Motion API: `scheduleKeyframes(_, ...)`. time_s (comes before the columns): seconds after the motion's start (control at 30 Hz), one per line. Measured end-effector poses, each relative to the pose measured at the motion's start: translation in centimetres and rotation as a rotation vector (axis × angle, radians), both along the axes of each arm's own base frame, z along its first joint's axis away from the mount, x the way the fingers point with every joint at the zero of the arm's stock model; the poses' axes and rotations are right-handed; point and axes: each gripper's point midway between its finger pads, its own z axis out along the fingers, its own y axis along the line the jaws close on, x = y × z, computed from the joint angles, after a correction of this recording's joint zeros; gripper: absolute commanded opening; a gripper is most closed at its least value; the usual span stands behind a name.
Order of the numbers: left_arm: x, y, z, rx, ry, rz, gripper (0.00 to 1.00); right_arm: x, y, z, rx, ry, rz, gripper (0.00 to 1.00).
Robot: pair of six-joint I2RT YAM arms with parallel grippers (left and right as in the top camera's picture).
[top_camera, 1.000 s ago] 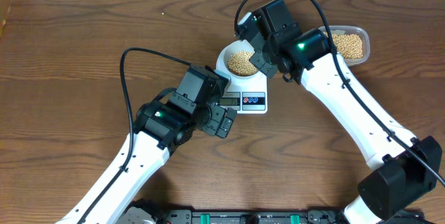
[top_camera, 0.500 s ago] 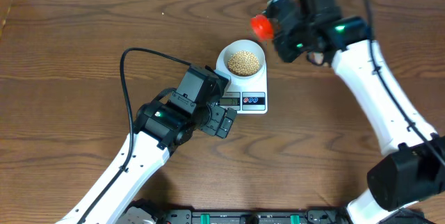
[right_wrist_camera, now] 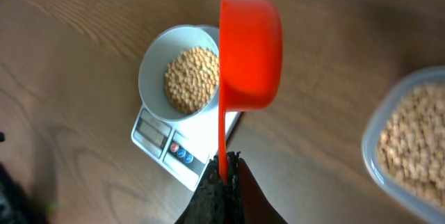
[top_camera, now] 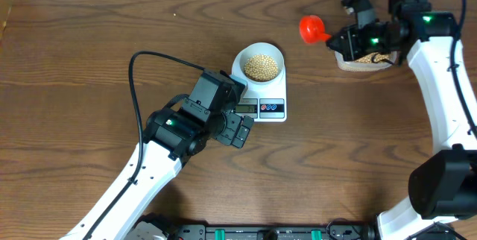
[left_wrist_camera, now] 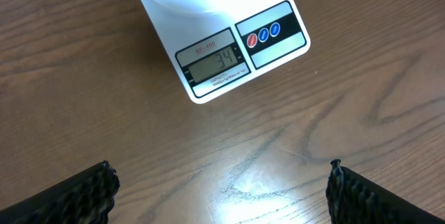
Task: Scoop item into bowl and weigh 50g on scale
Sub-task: 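Carry the empty red scoop right to the chickpea tub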
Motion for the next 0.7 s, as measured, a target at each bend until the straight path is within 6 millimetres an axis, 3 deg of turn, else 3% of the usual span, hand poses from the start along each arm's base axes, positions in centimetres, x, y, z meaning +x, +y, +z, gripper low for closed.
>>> scheduleKeyframes(0.17, 0.0, 0.0, 0.0, 0.0, 0.0, 0.0, 0.98, -0.6, -1.9, -0.4, 0.009, 0.054, -0.048, 0.01)
scheduleKeyframes(0.7, 0.0, 0.0, 0.0, 0.0, 0.0, 0.0, 0.98, 1.0, -6.5, -1.8, -0.196, 0.023, -0.177, 0.01)
